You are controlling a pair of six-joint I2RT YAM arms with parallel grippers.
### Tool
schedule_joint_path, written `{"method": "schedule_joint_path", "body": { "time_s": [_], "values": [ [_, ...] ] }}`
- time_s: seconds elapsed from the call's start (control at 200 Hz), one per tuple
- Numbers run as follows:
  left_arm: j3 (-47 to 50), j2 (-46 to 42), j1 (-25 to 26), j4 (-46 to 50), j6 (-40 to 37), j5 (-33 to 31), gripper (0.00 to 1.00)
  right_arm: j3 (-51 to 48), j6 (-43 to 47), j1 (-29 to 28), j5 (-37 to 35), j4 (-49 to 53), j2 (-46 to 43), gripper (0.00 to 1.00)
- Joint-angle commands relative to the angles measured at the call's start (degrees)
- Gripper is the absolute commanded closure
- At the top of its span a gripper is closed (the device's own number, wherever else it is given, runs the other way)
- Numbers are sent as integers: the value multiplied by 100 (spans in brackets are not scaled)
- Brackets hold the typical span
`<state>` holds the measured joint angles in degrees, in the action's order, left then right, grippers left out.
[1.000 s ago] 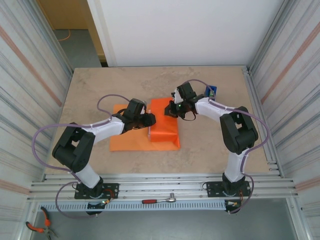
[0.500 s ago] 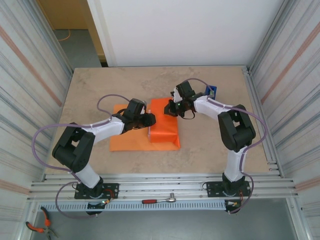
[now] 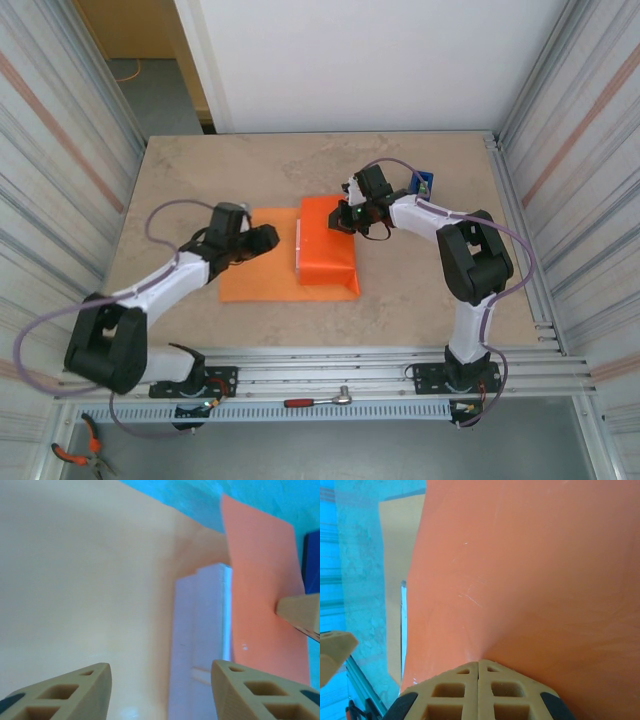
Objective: Wrap the gift box in paper
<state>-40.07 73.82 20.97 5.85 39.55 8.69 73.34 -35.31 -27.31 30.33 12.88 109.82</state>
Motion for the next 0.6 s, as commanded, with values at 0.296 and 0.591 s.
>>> {"method": "schedule_joint_path", "body": {
  "time_s": [0.296,0.591],
  "values": [
    [1517,-1364,-963,758,499,-754,32,-292,81,16,-283,316,158,100],
    [1645,-1346,-972,855,466,-1123,28,-285,121,33,-275,355,138,100]
  ]
}}
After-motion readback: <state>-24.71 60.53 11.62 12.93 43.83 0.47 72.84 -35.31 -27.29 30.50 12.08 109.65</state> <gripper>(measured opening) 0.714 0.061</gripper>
